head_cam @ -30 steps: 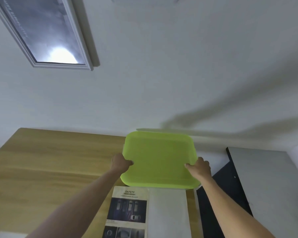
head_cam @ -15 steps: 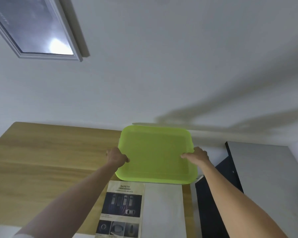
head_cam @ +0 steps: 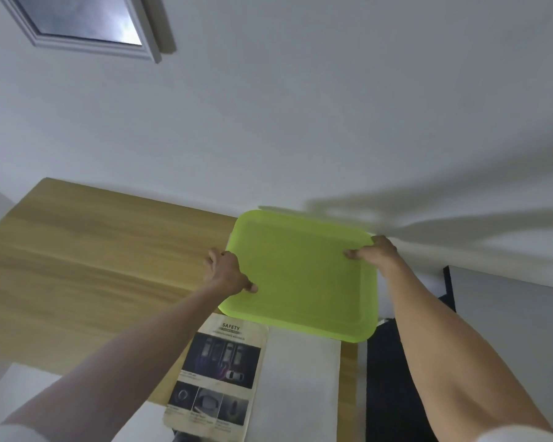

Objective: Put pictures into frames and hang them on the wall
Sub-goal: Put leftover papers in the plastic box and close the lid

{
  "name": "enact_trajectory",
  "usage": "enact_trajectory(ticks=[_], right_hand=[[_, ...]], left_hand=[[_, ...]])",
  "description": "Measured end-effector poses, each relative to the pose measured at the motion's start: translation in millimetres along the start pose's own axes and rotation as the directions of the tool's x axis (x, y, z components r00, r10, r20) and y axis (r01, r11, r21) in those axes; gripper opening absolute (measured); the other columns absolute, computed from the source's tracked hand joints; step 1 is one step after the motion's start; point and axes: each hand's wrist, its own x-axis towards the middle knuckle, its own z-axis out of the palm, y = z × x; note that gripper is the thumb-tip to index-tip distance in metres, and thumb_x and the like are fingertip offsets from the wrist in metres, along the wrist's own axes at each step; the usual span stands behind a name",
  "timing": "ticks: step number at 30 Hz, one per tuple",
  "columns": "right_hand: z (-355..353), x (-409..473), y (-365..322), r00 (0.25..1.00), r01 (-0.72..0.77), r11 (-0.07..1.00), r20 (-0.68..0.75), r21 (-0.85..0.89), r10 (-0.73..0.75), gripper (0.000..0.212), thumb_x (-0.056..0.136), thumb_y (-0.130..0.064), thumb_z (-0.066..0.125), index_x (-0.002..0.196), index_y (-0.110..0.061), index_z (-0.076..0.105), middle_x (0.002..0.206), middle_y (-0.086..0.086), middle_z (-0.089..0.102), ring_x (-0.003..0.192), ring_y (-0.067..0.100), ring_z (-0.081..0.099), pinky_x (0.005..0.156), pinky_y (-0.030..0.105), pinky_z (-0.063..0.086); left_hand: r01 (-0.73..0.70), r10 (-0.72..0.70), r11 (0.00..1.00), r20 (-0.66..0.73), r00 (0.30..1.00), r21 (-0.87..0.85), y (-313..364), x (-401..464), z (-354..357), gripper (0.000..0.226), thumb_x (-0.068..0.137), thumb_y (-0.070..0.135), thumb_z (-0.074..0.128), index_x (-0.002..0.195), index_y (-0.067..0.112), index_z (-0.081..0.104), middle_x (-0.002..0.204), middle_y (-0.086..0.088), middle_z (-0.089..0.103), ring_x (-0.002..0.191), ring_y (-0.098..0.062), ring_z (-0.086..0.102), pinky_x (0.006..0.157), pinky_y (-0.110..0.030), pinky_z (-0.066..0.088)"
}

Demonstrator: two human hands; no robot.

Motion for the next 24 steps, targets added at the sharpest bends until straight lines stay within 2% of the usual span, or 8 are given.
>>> enact_trajectory(ticks=[3,5,12,14,16,18,21,24], right_hand=[[4,3,1,1.0,-0.025,0.999,-0.018,-0.021,0.024,0.103,0.063,-0.053,0.089,0.142,-0.006,0.044,0.142,0.021,0.042,0.136,0.035,0.038,0.103,0.041,0.043],[5,2,2,0.999,-0.009,1.0,-0.041,-0.02,0.008,0.099,0.058,-0.056,0.09,0.134,-0.005,0.051,0.135,0.02,0.045,0.131,0.035,0.04,0.099,0.04,0.045],[4,1,11,0.991,0.095,0.995,-0.095,0.042,-0.091,0.09,0.055,-0.058,0.089,0.124,-0.007,0.061,0.127,0.016,0.05,0.125,0.033,0.042,0.1,0.039,0.046],[3,2,17,0.993,0.096,0.991,-0.084,0.094,-0.088,0.09,0.048,-0.066,0.086,0.116,-0.011,0.065,0.123,0.013,0.055,0.122,0.029,0.046,0.097,0.037,0.05],[6,12,32,0.99,0.124,0.984,-0.089,0.129,-0.113,0.102,0.036,-0.082,0.078,0.113,-0.017,0.065,0.116,0.01,0.062,0.113,0.025,0.057,0.09,0.036,0.055],[4,-2,36,0.985,0.157,0.973,-0.097,0.167,-0.142,0.118,0.037,-0.087,0.075,0.128,-0.014,0.057,0.122,0.009,0.063,0.113,0.027,0.061,0.091,0.039,0.055],[-5,-43,21,0.987,0.148,0.959,-0.101,0.24,-0.127,0.107,0.066,-0.056,0.085,0.147,-0.006,0.037,0.143,0.016,0.051,0.129,0.032,0.051,0.102,0.038,0.047],[-7,-58,24,0.99,0.138,0.913,-0.053,0.384,-0.127,0.097,0.077,-0.028,0.085,0.152,-0.006,0.028,0.15,0.011,0.044,0.133,0.028,0.047,0.097,0.033,0.042]], left_hand=[[0.013,-0.012,1.0,-0.032,0.999,0.016,-1,-3,0,0.088,0.059,0.041,0.091,0.123,-0.001,0.048,0.143,-0.015,0.024,0.131,-0.035,0.029,0.096,-0.044,0.043],[0.021,-0.019,0.999,-0.046,0.999,0.025,-1,-5,0,0.091,0.06,0.044,0.09,0.127,0.0,0.046,0.143,-0.015,0.026,0.13,-0.035,0.031,0.095,-0.045,0.044],[0.042,-0.042,0.999,-0.036,0.998,0.005,2,-8,-1,0.093,0.06,0.043,0.09,0.129,0.001,0.043,0.146,-0.018,0.023,0.134,-0.037,0.027,0.098,-0.046,0.042],[0.045,-0.046,0.999,-0.029,0.999,-0.023,1,-8,-2,0.095,0.059,0.042,0.09,0.13,0.002,0.043,0.145,-0.017,0.024,0.134,-0.037,0.028,0.1,-0.047,0.041],[0.052,-0.053,0.996,-0.019,0.998,-0.079,-3,-7,-3,0.1,0.056,0.041,0.092,0.133,0.004,0.04,0.141,-0.016,0.028,0.132,-0.036,0.029,0.101,-0.047,0.041],[0.045,-0.046,0.988,-0.005,0.999,-0.148,-8,-6,-4,0.107,0.052,0.039,0.094,0.137,0.007,0.038,0.137,-0.015,0.03,0.131,-0.036,0.03,0.104,-0.047,0.039],[0.041,-0.04,0.976,0.01,0.999,-0.216,-13,-5,-7,0.114,0.05,0.038,0.095,0.142,0.01,0.035,0.139,-0.014,0.03,0.133,-0.035,0.029,0.107,-0.047,0.035],[0.05,-0.04,0.934,0.037,0.999,-0.353,-19,-3,-10,0.119,0.038,0.045,0.096,0.138,0.009,0.042,0.135,-0.012,0.041,0.125,-0.034,0.043,0.104,-0.048,0.043]])
